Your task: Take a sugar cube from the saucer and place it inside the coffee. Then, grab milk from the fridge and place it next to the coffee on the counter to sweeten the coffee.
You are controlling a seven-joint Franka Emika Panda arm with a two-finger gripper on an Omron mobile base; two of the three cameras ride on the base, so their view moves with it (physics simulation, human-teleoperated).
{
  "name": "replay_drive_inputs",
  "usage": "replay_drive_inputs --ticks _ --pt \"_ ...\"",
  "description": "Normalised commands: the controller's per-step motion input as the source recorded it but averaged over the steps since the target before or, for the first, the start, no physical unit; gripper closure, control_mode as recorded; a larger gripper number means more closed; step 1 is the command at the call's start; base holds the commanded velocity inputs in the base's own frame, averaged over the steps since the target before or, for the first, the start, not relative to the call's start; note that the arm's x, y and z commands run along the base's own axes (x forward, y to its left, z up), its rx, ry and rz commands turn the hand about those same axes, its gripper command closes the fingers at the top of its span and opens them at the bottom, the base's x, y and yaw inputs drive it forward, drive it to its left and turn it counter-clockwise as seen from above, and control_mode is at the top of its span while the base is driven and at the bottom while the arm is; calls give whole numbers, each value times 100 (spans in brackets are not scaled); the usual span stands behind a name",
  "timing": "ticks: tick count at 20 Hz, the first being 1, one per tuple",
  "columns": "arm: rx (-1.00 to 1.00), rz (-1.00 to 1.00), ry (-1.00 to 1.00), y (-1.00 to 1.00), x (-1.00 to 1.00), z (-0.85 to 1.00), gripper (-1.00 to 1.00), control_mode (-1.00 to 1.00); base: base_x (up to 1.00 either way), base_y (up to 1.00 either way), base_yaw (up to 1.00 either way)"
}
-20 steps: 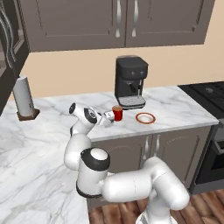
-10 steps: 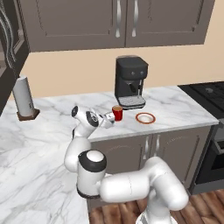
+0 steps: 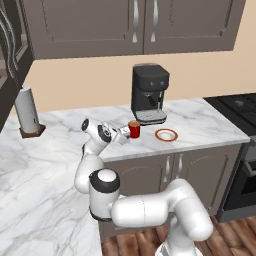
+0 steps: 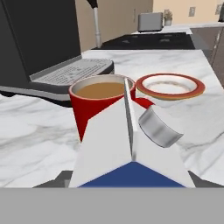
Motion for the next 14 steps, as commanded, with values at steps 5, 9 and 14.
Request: replay_drive_inputs --ticks 5,9,14 --pt "0 0 0 0 0 -46 -100 -100 0 0 0" --pt "0 0 0 0 0 -17 -100 -100 0 0 0" --pt "0 0 -6 0 0 -1 -100 -100 0 0 0"
